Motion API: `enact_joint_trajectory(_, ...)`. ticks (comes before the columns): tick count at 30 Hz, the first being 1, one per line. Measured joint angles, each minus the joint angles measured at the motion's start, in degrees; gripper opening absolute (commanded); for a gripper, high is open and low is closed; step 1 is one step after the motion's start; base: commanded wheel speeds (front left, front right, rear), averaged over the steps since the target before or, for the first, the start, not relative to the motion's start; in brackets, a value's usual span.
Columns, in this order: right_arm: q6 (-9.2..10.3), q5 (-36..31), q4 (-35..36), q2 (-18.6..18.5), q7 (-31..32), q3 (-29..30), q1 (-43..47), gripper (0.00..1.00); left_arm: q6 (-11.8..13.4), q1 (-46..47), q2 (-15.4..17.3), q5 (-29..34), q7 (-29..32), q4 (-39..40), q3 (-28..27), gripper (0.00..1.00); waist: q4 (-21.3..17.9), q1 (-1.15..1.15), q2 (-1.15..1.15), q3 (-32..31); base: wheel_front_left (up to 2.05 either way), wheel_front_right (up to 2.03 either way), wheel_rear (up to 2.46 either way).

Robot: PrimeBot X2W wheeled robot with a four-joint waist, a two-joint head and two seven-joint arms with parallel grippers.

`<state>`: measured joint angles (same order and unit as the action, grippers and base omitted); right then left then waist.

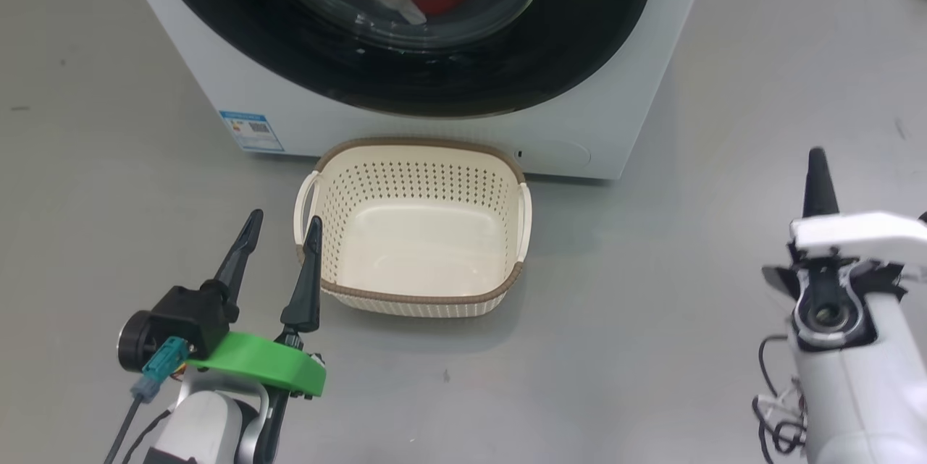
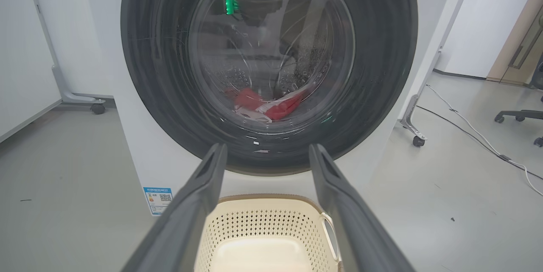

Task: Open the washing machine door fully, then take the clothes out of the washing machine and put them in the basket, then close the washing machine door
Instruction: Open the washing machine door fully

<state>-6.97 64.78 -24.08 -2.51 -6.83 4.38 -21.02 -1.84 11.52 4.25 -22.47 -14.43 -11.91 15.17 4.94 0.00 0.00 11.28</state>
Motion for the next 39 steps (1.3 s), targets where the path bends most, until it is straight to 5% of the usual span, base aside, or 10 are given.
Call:
enact_joint_trajectory(6, 0.00, 11.13, 0.19, -0.22, 7.72, 1.04, -6.77, 0.00, -0.12, 1.52, -0.31, 0.59, -0.01, 1.16, 0.15, 1.00, 1.55, 0.00, 0.00, 3.03, 0.00, 0.00, 0.00)
enact_joint_trajectory(14, 0.00, 16.75, 0.60, -0.43, 14.64, 1.05, -14.47, 0.00, -0.97, 3.53, -1.04, 0.90, -0.01, 1.64, 1.05, 1.00, 3.17, 0.00, 0.00, 6.53, 0.00, 0.00, 0.00)
enact_joint_trajectory(29, 0.14, 20.00, -1.77, -5.50, 22.43, 2.41, -29.27, 0.00, -2.03, 7.20, -1.54, 2.02, -0.01, 2.50, 2.44, 1.00, 5.56, 0.00, 0.00, 12.42, 0.00, 0.00, 0.00)
enact_joint_trajectory(39, 2.91, 20.31, -4.83, -8.88, 28.39, 0.13, -36.70, 0.00, -2.55, 8.65, -1.81, 2.48, -0.01, 2.46, 3.43, 1.00, 6.73, 0.00, 0.00, 14.69, 0.00, 0.00, 0.00)
